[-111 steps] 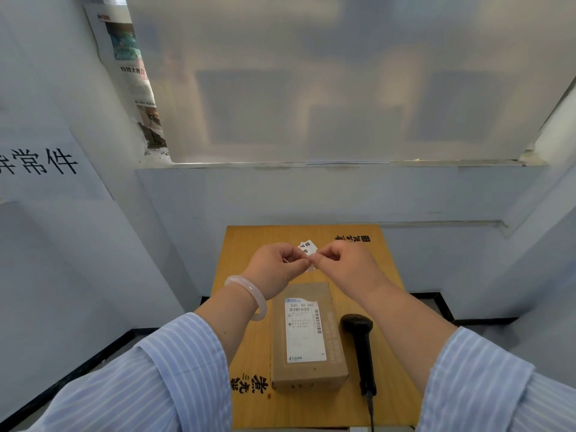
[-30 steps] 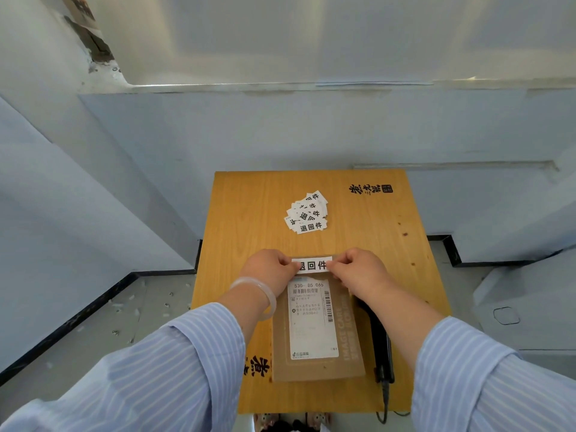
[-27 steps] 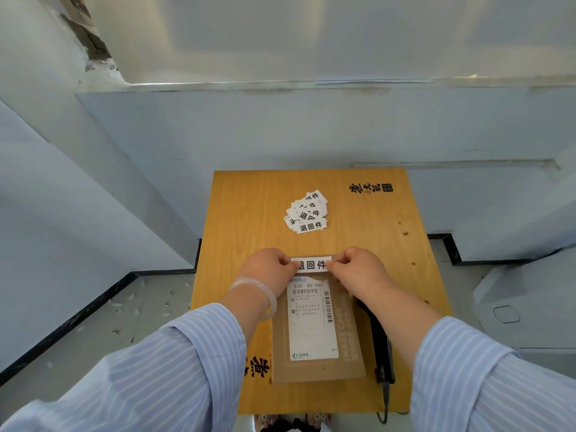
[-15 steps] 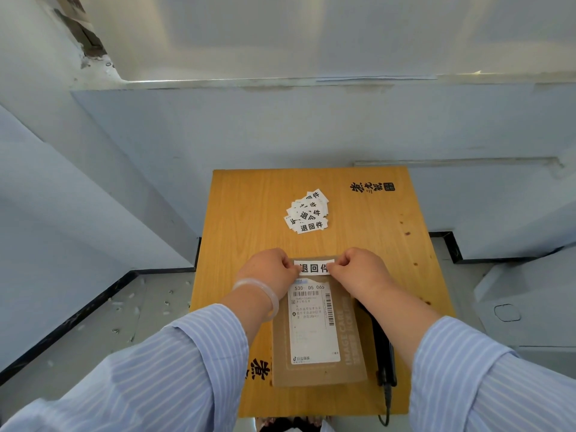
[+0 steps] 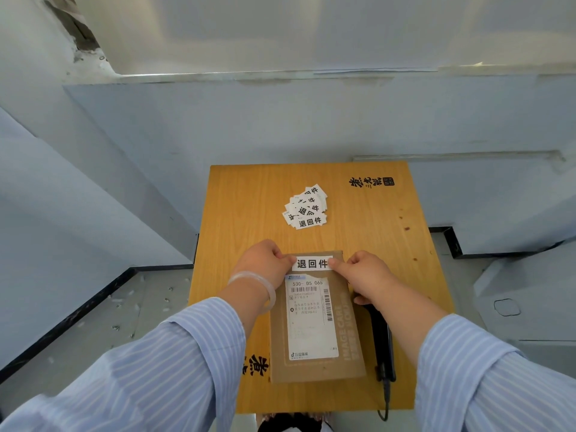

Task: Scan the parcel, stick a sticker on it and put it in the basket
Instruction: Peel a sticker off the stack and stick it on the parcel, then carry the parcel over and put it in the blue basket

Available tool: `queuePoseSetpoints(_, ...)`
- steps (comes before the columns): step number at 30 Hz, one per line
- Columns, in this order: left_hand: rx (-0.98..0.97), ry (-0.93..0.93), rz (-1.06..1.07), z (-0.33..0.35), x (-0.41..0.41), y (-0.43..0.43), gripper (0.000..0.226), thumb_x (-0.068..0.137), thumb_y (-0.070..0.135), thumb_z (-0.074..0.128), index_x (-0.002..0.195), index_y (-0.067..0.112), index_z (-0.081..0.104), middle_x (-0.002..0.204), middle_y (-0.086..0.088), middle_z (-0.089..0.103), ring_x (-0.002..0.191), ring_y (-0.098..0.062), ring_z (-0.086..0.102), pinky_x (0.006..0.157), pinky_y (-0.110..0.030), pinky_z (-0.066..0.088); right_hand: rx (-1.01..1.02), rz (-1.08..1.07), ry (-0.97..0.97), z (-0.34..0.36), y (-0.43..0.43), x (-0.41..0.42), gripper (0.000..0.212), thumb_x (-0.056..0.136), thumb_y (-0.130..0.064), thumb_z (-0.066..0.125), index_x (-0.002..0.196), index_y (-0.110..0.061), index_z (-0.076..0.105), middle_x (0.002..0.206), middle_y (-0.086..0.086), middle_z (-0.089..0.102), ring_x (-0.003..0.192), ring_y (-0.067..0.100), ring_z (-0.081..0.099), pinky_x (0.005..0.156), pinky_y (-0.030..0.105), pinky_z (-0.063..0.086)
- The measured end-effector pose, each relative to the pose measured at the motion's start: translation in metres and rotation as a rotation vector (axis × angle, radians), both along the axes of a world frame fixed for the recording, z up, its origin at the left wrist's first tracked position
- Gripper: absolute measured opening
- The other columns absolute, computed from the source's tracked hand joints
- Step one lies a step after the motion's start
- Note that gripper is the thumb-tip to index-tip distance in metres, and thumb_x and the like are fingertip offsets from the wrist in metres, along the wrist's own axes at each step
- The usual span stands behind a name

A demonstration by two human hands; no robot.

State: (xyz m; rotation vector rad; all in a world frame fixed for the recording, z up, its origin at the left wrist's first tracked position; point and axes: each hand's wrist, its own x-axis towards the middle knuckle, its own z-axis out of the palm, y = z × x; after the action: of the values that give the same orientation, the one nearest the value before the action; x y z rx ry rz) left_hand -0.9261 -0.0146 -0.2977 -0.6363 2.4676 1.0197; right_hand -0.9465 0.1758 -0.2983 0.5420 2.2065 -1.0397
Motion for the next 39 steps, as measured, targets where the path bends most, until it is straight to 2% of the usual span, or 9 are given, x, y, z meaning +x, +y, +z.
queuePoseSetpoints(4, 0.038, 0.051, -0.016, 0.0, 0.008, 0.0, 0.022, 0.084, 0.039, 0.067, 0.079, 0.022, 0.054, 0.07, 0.006, 0.058, 0.062, -0.012, 0.052, 0.056, -0.028, 0.043, 0.066, 0.053, 0.098, -0.001, 0.001, 0.006, 0.034, 0.085, -0.047, 0.064, 0.086, -0.017, 0.048, 0.083, 0.002, 0.059, 0.068, 0.018, 0.057, 0.059, 0.036, 0.056)
queuePoseSetpoints(7, 0.084, 0.115, -0.078, 0.003, 0.024, -0.001, 0.023, 0.079, 0.034, 0.075, 0.09, 0.023, 0.058, 0.073, 0.009, 0.053, 0.062, -0.007, 0.049, 0.054, -0.023, 0.037, 0.114, 0.135, 0.226, -0.001, 0.004, 0.019, 0.045, 0.084, -0.045, 0.067, 0.115, -0.02, 0.047, 0.099, 0.001, 0.06, 0.081, 0.017, 0.061, 0.066, 0.034, 0.052)
queuePoseSetpoints(10, 0.065, 0.208, -0.103, 0.0, 0.05, -0.003, 0.042, 0.078, 0.035, 0.076, 0.114, 0.032, 0.056, 0.098, 0.01, 0.049, 0.082, -0.003, 0.052, 0.07, -0.021, 0.045, 0.054, 0.216, 0.321, 0.0, 0.008, 0.044, 0.068, 0.083, -0.042, 0.069, 0.139, -0.033, 0.032, 0.12, -0.002, 0.053, 0.097, 0.016, 0.06, 0.081, 0.036, 0.054)
queuePoseSetpoints(14, 0.007, 0.23, -0.161, -0.012, 0.09, -0.004, 0.071, 0.075, 0.05, 0.073, 0.137, 0.045, 0.038, 0.136, 0.005, 0.032, 0.118, -0.014, 0.045, 0.097, -0.027, 0.043, -0.01, 0.365, 0.339, -0.002, 0.012, 0.079, 0.081, 0.083, -0.044, 0.068, 0.146, -0.045, 0.017, 0.147, -0.009, 0.036, 0.131, 0.012, 0.041, 0.105, 0.035, 0.043)
queuePoseSetpoints(17, 0.066, 0.043, -0.293, -0.021, 0.108, -0.001, 0.097, 0.072, 0.057, 0.072, 0.144, 0.057, 0.007, 0.157, 0.003, 0.008, 0.14, -0.024, 0.027, 0.112, -0.037, 0.034, -0.015, 0.462, 0.317, -0.009, 0.015, 0.094, 0.087, 0.081, -0.052, 0.065, 0.147, -0.048, 0.008, 0.156, -0.009, 0.021, 0.14, 0.013, 0.026, 0.113, 0.038, 0.032)
queuePoseSetpoints(19, 0.129, -0.023, -0.302, -0.024, 0.111, 0.002, 0.104, 0.069, 0.059, 0.071, 0.134, 0.069, -0.01, 0.159, 0.002, 0.009, 0.141, -0.026, 0.029, 0.111, -0.041, 0.036, 0.027, 0.524, 0.298, -0.013, 0.015, 0.099, 0.093, 0.08, -0.058, 0.063, 0.146, -0.051, -0.003, 0.159, -0.009, 0.011, 0.143, 0.016, 0.021, 0.115, 0.041, 0.029)
queuePoseSetpoints(23, 0.137, -0.005, -0.302, -0.024, 0.108, 0.006, 0.097, 0.064, 0.065, 0.065, 0.121, 0.08, -0.011, 0.156, 0.001, 0.02, 0.136, -0.026, 0.036, 0.106, -0.044, 0.042, -0.034, 0.524, 0.263, -0.011, 0.013, 0.098, 0.1, 0.08, -0.054, 0.067, 0.147, -0.05, -0.007, 0.156, -0.007, 0.02, 0.138, 0.014, 0.03, 0.111, 0.036, 0.033)
queuePoseSetpoints(34, 0.063, 0.357, -0.235, 0.061, 0.066, 0.016, 0.106, 0.069, 0.047, 0.078, 0.135, 0.069, -0.002, 0.157, -0.004, 0.018, 0.138, -0.029, 0.032, 0.109, -0.047, 0.04, -0.03, 0.48, 0.629, 0.077, 0.019, 0.056, 0.105, 0.075, -0.046, 0.075, 0.148, -0.05, 0.0, 0.155, -0.007, 0.024, 0.139, 0.014, 0.027, 0.111, 0.035, 0.031)
queuePoseSetpoints(39, 0.041, 0.534, -0.238, 0.127, 0.039, 0.02, 0.104, 0.071, 0.043, 0.078, 0.142, 0.06, 0.004, 0.158, -0.006, 0.012, 0.142, -0.03, 0.025, 0.114, -0.044, 0.033, -0.038, 0.446, 0.821, 0.137, 0.021, 0.033, 0.104, 0.076, -0.046, 0.075, 0.148, -0.052, 0.0, 0.154, -0.005, 0.026, 0.141, 0.018, 0.026, 0.112, 0.044, 0.034)
